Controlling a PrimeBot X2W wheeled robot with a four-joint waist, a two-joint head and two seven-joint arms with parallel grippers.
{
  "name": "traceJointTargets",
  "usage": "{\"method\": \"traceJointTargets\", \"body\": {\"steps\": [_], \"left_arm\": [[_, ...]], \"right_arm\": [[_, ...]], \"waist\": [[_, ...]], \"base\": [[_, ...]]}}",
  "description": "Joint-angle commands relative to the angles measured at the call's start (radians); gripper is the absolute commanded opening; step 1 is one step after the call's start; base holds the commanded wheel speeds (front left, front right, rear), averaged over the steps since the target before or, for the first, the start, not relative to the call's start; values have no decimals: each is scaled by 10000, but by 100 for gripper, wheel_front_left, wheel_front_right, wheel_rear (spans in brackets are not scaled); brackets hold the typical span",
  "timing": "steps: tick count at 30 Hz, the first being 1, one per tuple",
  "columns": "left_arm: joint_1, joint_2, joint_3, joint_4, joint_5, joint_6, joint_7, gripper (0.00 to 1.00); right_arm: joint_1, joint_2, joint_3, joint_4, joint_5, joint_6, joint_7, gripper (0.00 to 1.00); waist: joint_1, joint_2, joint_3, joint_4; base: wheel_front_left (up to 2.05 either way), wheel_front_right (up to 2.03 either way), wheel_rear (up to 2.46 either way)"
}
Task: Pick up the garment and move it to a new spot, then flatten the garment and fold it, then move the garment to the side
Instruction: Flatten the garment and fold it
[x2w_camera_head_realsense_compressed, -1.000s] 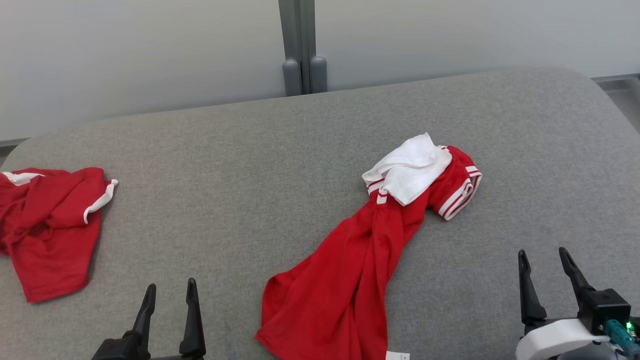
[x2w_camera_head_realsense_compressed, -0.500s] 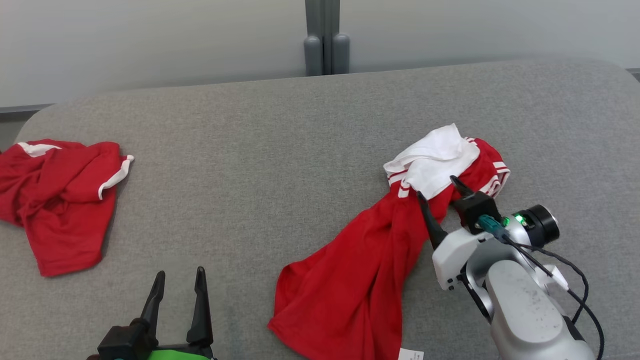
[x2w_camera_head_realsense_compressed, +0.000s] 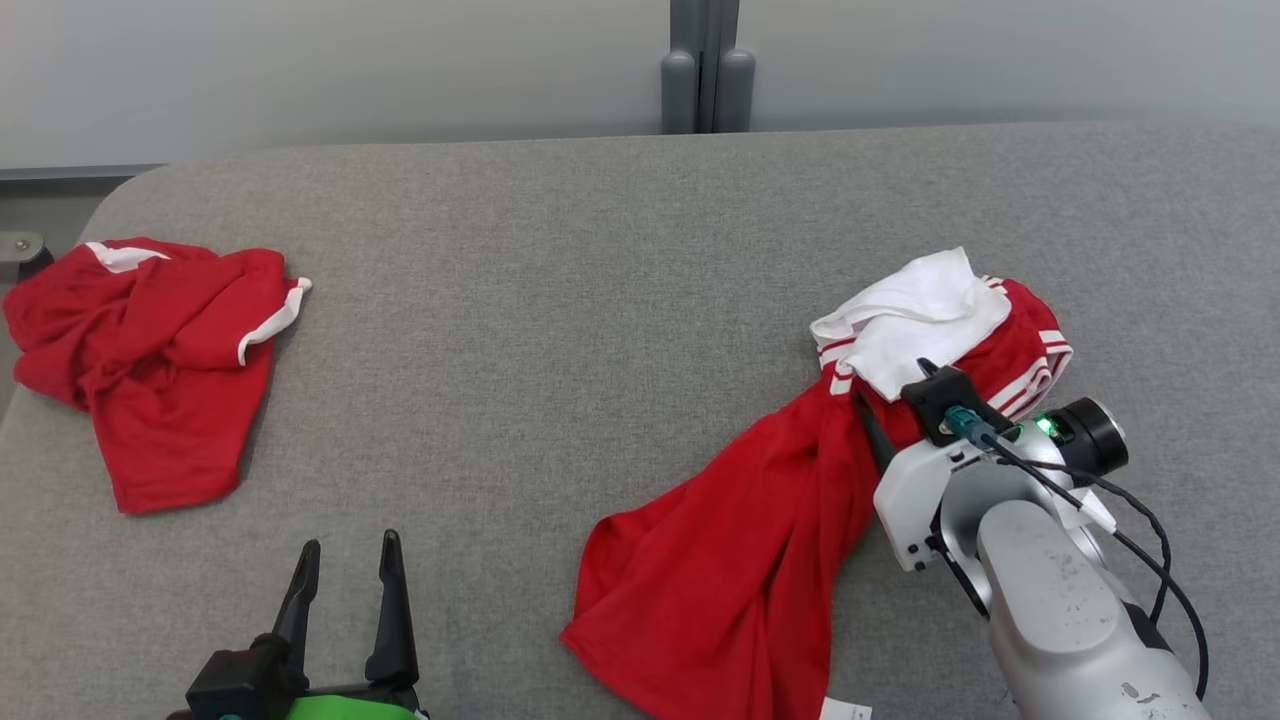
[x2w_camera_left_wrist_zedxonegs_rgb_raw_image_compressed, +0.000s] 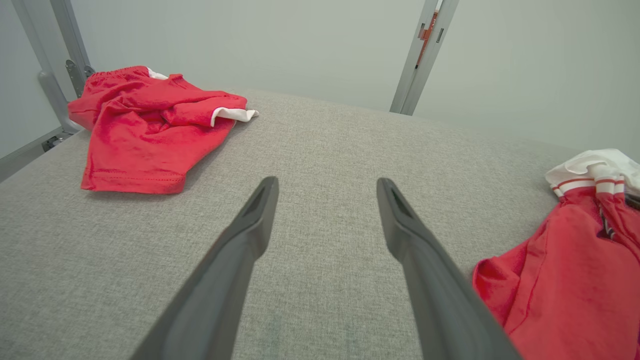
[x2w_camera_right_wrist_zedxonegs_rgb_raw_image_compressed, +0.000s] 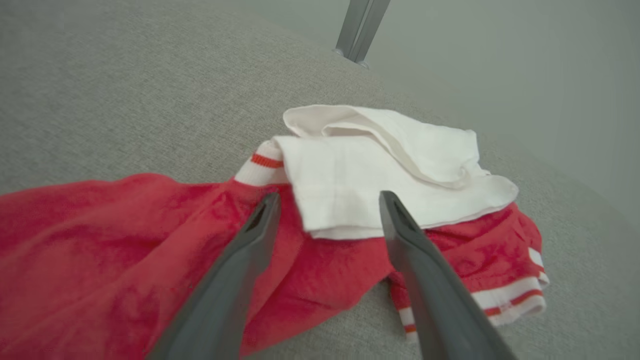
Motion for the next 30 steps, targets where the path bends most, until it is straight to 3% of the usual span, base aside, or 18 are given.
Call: {"method": "traceJointTargets", "body": {"steps": [1, 2, 4, 5, 7, 9, 11, 12, 13, 21, 30], "left_arm": [[-92, 22, 29, -18, -2, 20, -5, 100], [-121, 22, 16, -17, -7, 20, -5, 100], [-158, 22, -9, -21, -12, 33, -5, 100], [-174, 22, -18, -24, -12, 29, -5, 100], [-202, 22, -42, -14, -3, 12, -5, 100], [-208, 22, -62, -1, 17, 0, -5, 100], [-222, 22, -75, 7, 33, -5, -5, 100], [-240, 22, -85, 14, 45, -11, -5, 100], [-249, 22, -89, 26, 56, -21, -5, 100], [125, 20, 31, -15, -34, 94, -5, 100], [330, 22, 69, -137, -33, 150, -5, 100]], "right_arm": [[-32, -29, -28, 67, -144, -17, -8, 100], [-55, -29, -26, 111, -166, -17, -34, 91], [-141, -28, -16, 182, -178, -17, -106, 49], [-209, -31, -31, 196, -193, -17, -139, 40], [-248, -26, -1, 297, -202, -17, -211, 33], [-310, -28, 65, 421, -231, -17, -250, 39], [-425, -29, 98, 571, -234, -17, -230, 33], [-488, -28, 133, 679, -207, -17, -191, 21], [-529, -26, 176, 763, -130, -17, -199, 0], [-318, -37, -351, 644, 396, -17, -652, 0], [1541, -545, -1038, -1599, 680, -17, 341, 0]], "waist": [[0, 0, 1, -34], [0, 0, -1, -55], [0, 0, -7, -93], [0, 0, -2, -110], [0, 0, 0, -141], [0, 0, 4, -160], [0, 0, 20, -166], [0, 0, 27, -163], [0, 0, 28, -158], [0, 0, -198, -446], [0, 0, -296, -1341]], "base": [[0, 0, 0], [0, 0, 0], [0, 0, 0], [0, 0, 0], [0, 0, 0], [0, 0, 0], [0, 0, 0], [0, 0, 0], [0, 0, 0], [0, 0, 0], [0, 0, 0]]}}
